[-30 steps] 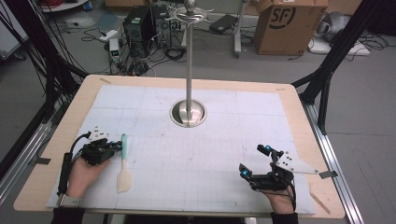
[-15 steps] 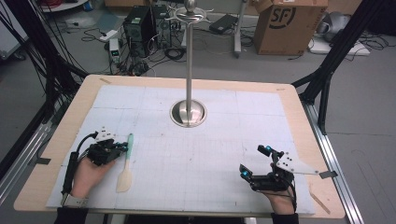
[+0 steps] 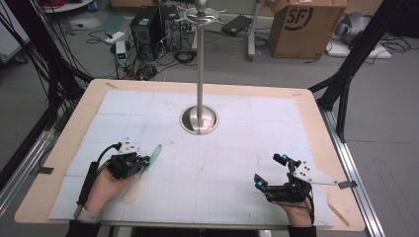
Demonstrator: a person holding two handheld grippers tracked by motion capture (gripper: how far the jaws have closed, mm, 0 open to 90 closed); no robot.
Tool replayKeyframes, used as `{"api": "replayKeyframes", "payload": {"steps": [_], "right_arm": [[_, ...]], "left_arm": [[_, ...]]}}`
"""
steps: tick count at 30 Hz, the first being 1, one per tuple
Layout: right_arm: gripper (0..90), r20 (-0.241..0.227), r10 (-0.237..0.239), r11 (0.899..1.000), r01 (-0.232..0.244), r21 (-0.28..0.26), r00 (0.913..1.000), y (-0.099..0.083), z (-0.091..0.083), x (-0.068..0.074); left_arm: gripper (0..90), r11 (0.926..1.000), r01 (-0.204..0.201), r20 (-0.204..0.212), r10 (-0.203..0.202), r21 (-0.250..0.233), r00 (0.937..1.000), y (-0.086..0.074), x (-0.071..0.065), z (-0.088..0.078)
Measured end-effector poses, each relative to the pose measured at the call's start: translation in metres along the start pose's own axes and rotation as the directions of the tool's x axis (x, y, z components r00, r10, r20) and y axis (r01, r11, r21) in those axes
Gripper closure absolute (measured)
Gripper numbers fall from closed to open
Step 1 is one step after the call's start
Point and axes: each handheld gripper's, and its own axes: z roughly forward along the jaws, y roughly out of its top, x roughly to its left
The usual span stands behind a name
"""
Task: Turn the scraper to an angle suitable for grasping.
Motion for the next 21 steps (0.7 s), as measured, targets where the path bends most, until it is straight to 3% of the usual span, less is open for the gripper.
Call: {"api": "replayKeyframes", "payload": {"steps": [7, 13, 17, 21], "right_arm": [[0.1, 0.004, -0.026, 0.999, 0.026, 0.030, 0.9997, 0.000, 0.002, 0.002], [0.1, -0.004, -0.033, 0.999, 0.033, 0.034, 0.9994, 0.000, 0.001, 0.003], [0.1, -0.007, -0.033, 0.999, 0.033, 0.036, 0.9994, 0.000, 0.001, 0.003], [0.1, -0.009, -0.033, 0.999, 0.034, 0.039, 0.9994, 0.000, 0.000, 0.003]], "left_arm": [[89.8, 0.9995, -0.029, 0.047, 0.029, 0.011, 0.9985, 0.004, -0.012, 0.003], [89.8, 0.9991, -0.026, 0.070, 0.024, 0.033, 0.9972, 0.009, -0.020, 0.005], [89.7, 0.9967, -0.069, 0.084, 0.065, 0.042, 0.9944, 0.011, -0.030, 0.007], [89.8, 0.9922, -0.117, 0.115, 0.111, 0.044, 0.9872, 0.014, -0.042, 0.009]]}}
